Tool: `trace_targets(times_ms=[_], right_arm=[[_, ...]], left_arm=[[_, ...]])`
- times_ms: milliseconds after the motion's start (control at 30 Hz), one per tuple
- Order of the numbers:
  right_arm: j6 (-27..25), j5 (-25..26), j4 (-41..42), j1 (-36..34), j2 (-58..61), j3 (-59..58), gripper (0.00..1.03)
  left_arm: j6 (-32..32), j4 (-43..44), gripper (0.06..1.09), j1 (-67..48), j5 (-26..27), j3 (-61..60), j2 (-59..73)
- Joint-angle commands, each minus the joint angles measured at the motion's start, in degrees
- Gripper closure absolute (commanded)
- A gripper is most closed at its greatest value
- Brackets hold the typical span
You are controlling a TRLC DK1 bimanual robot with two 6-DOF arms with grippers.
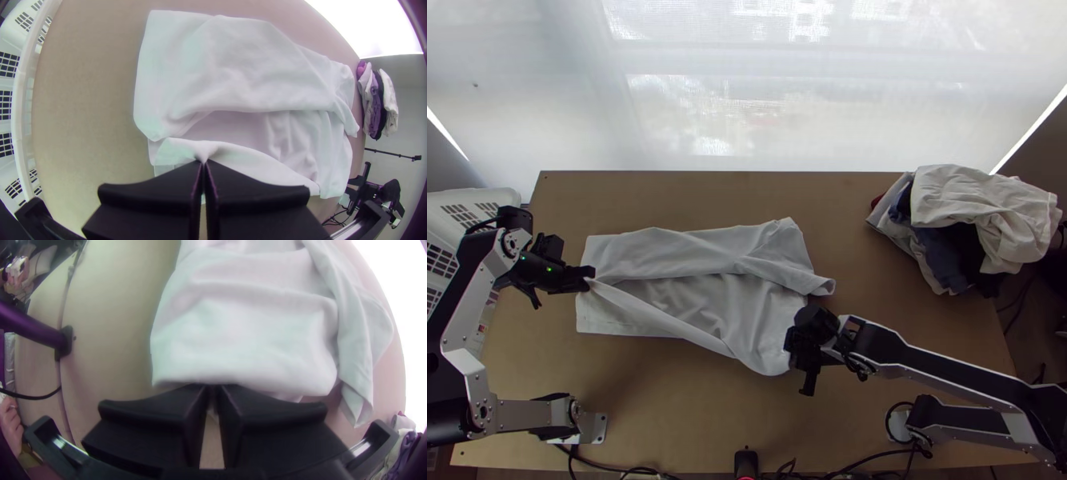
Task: Fold the t-shirt
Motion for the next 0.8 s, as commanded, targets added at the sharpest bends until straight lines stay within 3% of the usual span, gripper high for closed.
trace_targets(times_ms=[0,267,600,767], right_arm=[[1.2,0.1,1.9,-4.7,-0.3,3.7,1.0],[1.4,-0.2,2.5,-13.7,4.3,13.4,1.0],[1.7,-0.1,8.8,-23.8,14.0,14.7,1.0],[5.4,1.5,10.4,-27.1,17.5,16.4,1.0]], left_arm=[[0.6,-0.3,1.05,0.1,0.0,-0.6,0.2],[1.1,-0.4,1.05,0.0,0.0,-1.5,0.0],[1.7,-0.4,1.05,0.3,0.0,-3.8,-0.9],[1.8,0.1,1.05,0.3,0.0,-5.2,-0.9]])
